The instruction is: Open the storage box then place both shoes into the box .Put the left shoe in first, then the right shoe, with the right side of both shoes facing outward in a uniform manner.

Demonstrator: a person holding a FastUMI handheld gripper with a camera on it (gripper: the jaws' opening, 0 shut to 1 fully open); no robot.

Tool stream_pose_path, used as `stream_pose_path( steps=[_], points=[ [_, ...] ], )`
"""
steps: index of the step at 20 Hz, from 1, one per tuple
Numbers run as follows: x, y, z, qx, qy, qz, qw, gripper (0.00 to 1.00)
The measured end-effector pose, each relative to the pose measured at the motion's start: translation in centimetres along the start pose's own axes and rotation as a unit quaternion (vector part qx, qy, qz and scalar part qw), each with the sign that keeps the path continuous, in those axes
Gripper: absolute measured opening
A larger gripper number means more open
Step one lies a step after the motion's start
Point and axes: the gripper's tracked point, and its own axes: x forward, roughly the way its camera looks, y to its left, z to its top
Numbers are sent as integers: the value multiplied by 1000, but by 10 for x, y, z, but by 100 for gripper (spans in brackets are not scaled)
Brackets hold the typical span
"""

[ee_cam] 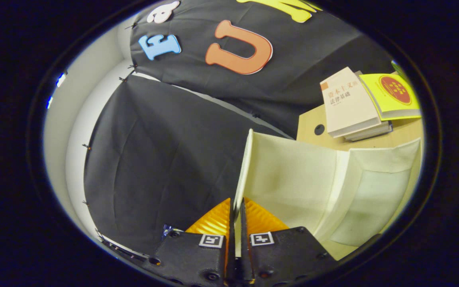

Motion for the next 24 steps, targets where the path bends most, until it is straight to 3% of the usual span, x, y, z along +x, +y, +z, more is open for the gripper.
stream_pose_path(
  steps=[2, 7, 15, 24],
  points=[
    [4, -8, -8, -14, 2, -14, 1000, 16],
    [-16, -51, -19, -66, 17, -117, 991, 99],
    [-106, -101, -13, -121, 10, -209, 970, 100],
    [-241, -210, -9, -146, 22, -392, 908, 100]
  ],
)
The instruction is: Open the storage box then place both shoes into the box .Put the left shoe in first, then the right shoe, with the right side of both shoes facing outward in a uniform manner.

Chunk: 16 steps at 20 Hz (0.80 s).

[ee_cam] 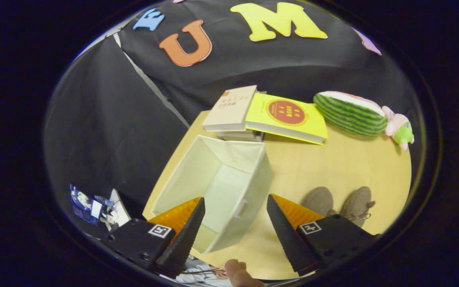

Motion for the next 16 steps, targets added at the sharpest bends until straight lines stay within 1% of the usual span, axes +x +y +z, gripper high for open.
stream_pose_path(
  steps=[2, 5, 8, 12, 13, 14, 16],
  points=[
    [-2, -31, -16, -1, 21, -37, 999, 100],
    [-4, -59, -44, 14, 63, -50, 997, 100],
    [-2, -98, -72, 41, 111, -87, 989, 100],
    [-2, -143, -97, 31, 143, -143, 979, 100],
    [0, -148, -104, 33, 150, -148, 977, 100],
    [4, -151, -107, 38, 155, -145, 976, 98],
    [9, -157, -116, 49, 169, -146, 974, 83]
  ],
)
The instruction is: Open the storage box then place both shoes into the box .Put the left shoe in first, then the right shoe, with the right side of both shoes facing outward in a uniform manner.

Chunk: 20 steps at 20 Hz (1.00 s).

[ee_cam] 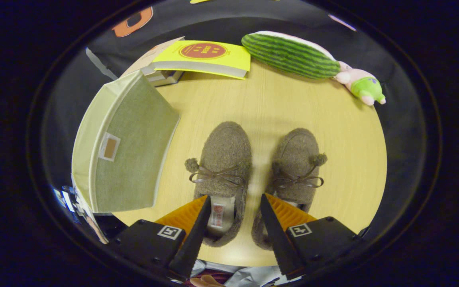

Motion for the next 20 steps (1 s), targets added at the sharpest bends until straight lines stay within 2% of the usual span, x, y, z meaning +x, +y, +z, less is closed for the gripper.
stream_pose_path(
  steps=[2, 5, 10, 13, 18, 20],
  points=[
    [9, -5, -1, -8, 7, -6, 1000, 65],
    [23, -8, -5, 0, 21, -12, 1000, 33],
    [47, -7, -12, 13, 45, -4, 999, 18],
    [45, -5, -11, 29, 42, -1, 999, 7],
    [20, 8, -3, 58, 27, 12, 998, 6],
    [4, 14, 1, 52, 20, 13, 998, 6]
  ],
)
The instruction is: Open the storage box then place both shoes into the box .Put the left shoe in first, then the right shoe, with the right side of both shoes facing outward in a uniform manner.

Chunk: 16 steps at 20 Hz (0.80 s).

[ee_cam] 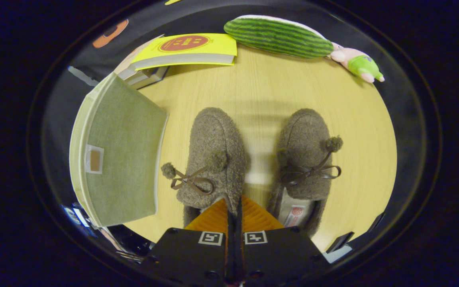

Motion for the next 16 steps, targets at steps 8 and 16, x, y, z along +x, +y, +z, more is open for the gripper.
stream_pose_path(
  steps=[8, 16],
  points=[
    [-98, 51, 26, 17, -60, 55, 997, 6],
    [-147, 142, 55, 50, -96, 133, 985, 6]
  ],
)
